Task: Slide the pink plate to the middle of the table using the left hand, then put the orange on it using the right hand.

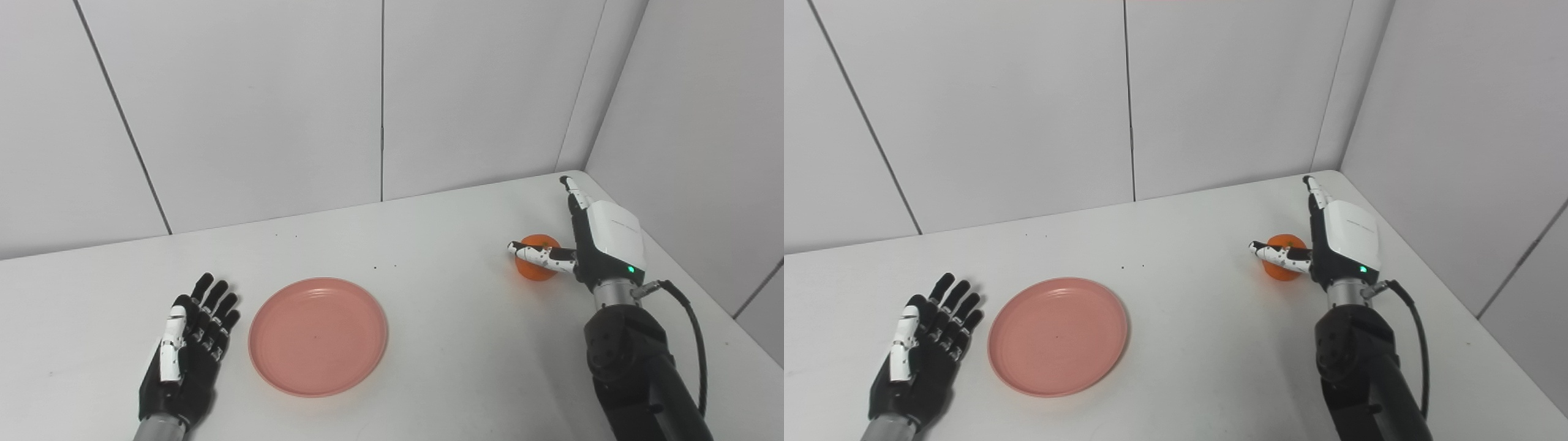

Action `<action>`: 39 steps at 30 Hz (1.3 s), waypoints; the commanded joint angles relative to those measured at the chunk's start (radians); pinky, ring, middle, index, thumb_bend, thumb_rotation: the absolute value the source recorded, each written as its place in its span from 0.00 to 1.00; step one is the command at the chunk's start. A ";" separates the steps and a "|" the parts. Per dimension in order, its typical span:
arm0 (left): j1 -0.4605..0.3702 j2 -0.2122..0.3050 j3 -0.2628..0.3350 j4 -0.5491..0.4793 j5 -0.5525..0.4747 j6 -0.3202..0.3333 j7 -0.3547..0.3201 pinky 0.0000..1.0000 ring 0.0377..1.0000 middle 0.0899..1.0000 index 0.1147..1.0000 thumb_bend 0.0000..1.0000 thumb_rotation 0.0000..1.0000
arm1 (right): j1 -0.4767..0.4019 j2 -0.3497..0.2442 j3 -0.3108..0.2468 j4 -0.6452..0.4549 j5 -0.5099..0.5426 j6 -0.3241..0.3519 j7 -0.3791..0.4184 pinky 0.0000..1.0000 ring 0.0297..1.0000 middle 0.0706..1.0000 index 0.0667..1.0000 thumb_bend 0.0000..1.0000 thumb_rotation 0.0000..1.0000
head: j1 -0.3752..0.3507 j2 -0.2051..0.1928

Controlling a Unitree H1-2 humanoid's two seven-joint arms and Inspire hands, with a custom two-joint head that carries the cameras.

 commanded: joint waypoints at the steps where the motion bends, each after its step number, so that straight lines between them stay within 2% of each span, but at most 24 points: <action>1: 0.000 0.006 0.004 0.002 -0.006 0.026 0.004 1.00 0.97 0.97 0.96 0.32 1.00 | -0.028 -0.017 -0.008 -0.009 0.008 -0.014 -0.032 0.75 0.86 0.89 0.92 0.95 0.56 | 0.000 0.001; 8: 0.003 0.014 0.001 0.001 -0.005 0.021 -0.001 1.00 0.98 0.97 0.96 0.32 1.00 | -0.037 -0.028 0.007 0.051 0.020 -0.013 -0.048 0.73 0.85 0.89 0.91 0.98 0.57 | -0.006 -0.002; 14: 0.008 0.014 -0.002 -0.016 0.002 0.038 0.014 0.99 0.97 0.97 0.96 0.32 1.00 | -0.043 -0.031 0.007 0.085 0.040 -0.016 -0.067 0.71 0.84 0.88 0.90 0.98 0.55 | -0.006 -0.001; 18: 0.004 0.017 0.004 0.002 -0.011 0.023 -0.002 1.00 0.98 0.98 0.97 0.32 1.00 | -0.050 -0.033 0.010 0.120 0.055 -0.020 -0.080 0.70 0.83 0.87 0.90 0.99 0.55 | -0.005 0.000; 26: 0.000 0.022 0.005 0.006 -0.019 0.030 -0.005 1.00 0.99 0.98 0.97 0.32 1.00 | -0.072 -0.031 0.018 0.160 0.100 -0.012 -0.077 0.66 0.81 0.87 0.90 0.98 0.54 | -0.011 0.001; 31: 0.000 0.025 0.001 0.004 -0.019 0.029 -0.002 1.00 0.98 0.98 0.97 0.31 1.00 | -0.088 -0.036 0.021 0.198 0.143 -0.026 -0.083 0.67 0.80 0.86 0.88 0.97 0.49 | -0.011 0.007; 34: 0.000 0.026 0.001 0.003 -0.023 0.031 -0.004 1.00 0.99 0.98 0.97 0.31 1.00 | -0.095 -0.041 0.022 0.207 0.174 -0.020 -0.067 0.69 0.81 0.86 0.88 0.96 0.50 | -0.012 0.007; 39: -0.002 0.029 0.002 0.008 -0.029 0.034 -0.007 1.00 0.99 0.99 0.97 0.32 1.00 | -0.108 -0.046 0.033 0.232 0.188 -0.010 -0.071 0.66 0.78 0.84 0.85 0.96 0.50 | -0.012 0.009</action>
